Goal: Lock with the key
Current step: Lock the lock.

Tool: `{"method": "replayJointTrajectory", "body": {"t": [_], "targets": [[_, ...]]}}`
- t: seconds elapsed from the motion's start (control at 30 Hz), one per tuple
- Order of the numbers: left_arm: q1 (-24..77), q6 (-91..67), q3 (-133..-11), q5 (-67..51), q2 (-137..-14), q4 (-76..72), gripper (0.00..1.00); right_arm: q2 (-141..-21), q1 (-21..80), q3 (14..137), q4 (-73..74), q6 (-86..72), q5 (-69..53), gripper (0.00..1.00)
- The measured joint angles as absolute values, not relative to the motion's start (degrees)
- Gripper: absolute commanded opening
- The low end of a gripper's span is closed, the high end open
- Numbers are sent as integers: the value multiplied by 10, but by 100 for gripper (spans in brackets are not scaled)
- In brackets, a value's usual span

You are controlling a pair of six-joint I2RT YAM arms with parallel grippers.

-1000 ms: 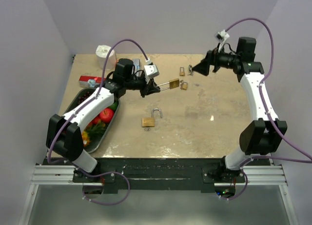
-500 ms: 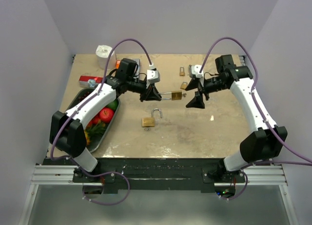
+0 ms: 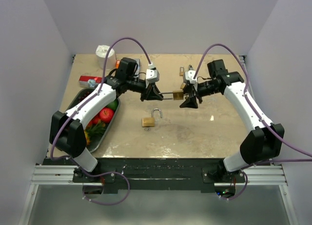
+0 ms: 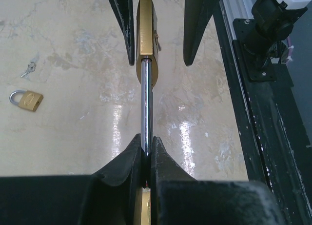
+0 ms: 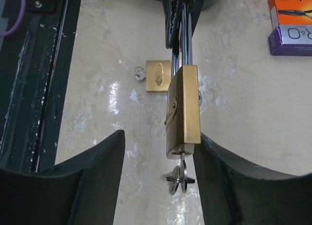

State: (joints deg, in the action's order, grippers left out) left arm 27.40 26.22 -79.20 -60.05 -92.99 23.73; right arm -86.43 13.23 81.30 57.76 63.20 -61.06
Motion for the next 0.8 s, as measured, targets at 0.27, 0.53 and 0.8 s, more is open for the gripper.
{"method": "replayJointTrajectory", "body": {"t": [0.27, 0.53, 0.8], "targets": [[274, 236, -779, -618, -924, 202, 0, -843, 145, 784, 487, 570, -611, 24], [273, 215, -768, -630, -919, 177, 0, -840, 149, 784, 464, 543, -610, 0], [270, 166, -748, -639, -917, 123, 0, -840, 156, 784, 449, 508, -605, 0]]}}
